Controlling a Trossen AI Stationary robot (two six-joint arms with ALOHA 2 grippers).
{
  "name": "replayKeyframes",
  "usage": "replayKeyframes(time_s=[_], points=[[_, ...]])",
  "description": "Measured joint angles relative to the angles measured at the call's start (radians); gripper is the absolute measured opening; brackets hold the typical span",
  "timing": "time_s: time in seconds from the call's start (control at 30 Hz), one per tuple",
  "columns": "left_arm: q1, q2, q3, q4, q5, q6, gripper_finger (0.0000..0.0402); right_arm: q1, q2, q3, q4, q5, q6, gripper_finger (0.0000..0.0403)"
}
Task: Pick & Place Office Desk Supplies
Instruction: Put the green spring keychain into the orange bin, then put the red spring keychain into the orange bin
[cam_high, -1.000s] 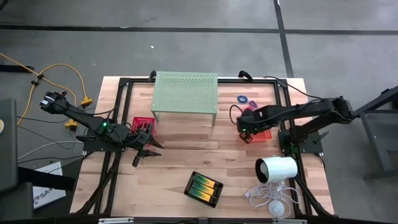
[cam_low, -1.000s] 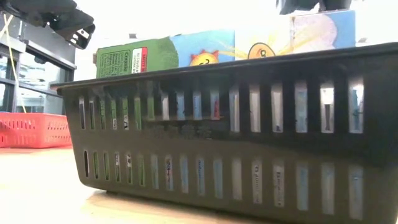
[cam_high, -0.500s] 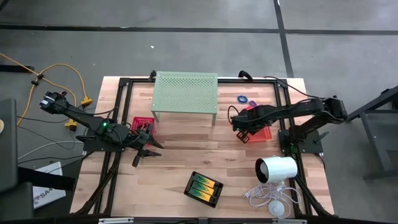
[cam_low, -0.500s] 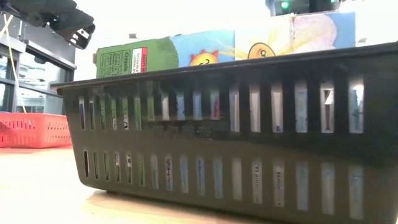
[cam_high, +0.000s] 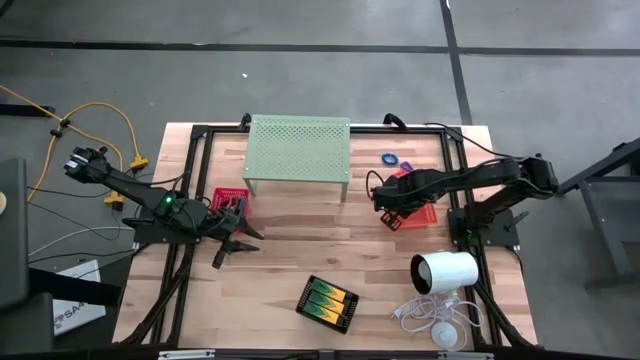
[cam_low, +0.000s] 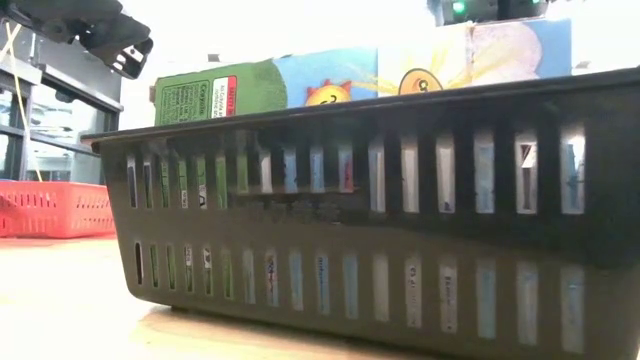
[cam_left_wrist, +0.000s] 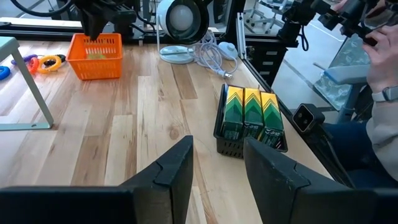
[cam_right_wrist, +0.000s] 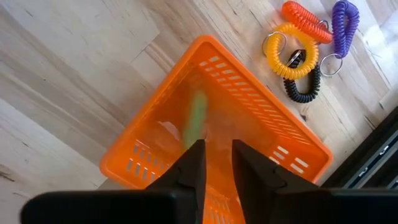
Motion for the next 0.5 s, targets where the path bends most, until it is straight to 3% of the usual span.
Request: replayKeyframes(time_s=[0.5], points=[[0.000, 0.000, 0.000, 0.000, -0.001, 0.000, 0.0136, -0.025, -0.007, 0.000, 0.030, -0.001, 0.003, 0.0082]])
